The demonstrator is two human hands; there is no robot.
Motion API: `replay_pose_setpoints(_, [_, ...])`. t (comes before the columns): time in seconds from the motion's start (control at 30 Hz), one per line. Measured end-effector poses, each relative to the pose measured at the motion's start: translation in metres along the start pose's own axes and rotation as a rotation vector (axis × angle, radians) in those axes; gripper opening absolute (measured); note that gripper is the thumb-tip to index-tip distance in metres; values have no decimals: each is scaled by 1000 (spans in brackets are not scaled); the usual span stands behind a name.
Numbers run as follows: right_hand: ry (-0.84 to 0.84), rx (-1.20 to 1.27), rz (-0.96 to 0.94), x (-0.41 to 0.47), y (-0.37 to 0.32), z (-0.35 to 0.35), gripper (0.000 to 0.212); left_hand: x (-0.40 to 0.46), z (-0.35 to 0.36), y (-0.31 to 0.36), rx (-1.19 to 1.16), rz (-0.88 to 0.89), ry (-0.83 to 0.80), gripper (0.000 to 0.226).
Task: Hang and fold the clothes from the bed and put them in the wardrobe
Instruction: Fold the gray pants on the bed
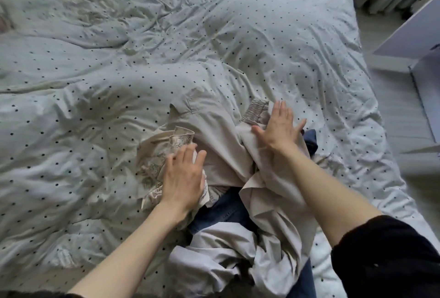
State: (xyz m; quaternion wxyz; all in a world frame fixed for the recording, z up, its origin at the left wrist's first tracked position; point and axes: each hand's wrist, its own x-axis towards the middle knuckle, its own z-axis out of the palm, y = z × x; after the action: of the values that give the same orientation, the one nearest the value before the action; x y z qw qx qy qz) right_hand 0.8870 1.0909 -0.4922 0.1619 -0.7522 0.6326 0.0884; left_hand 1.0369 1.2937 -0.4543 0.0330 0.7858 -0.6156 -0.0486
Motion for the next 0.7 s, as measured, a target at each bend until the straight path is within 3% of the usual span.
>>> replay_pose_setpoints(0.17, [65,150,101,5,7,-8,35,25,3,6,-71,23,-83,57])
replay_pose_setpoints(0.37, [125,851,35,-66,59,-30,18,64,7,40,-393,163,-105,66])
replay_pose_setpoints(0.5, [156,1130,149,-116,109,-36,33,71,16,75,-354,320,-301,78])
replay_pose_setpoints(0.57, [157,1106,197,-136,129,-31,29,60,21,90,-210,353,-333,81])
replay_pose_setpoints(0.7, [7,756,260,-173,150,3,24,25,29,108,56,366,-215,66])
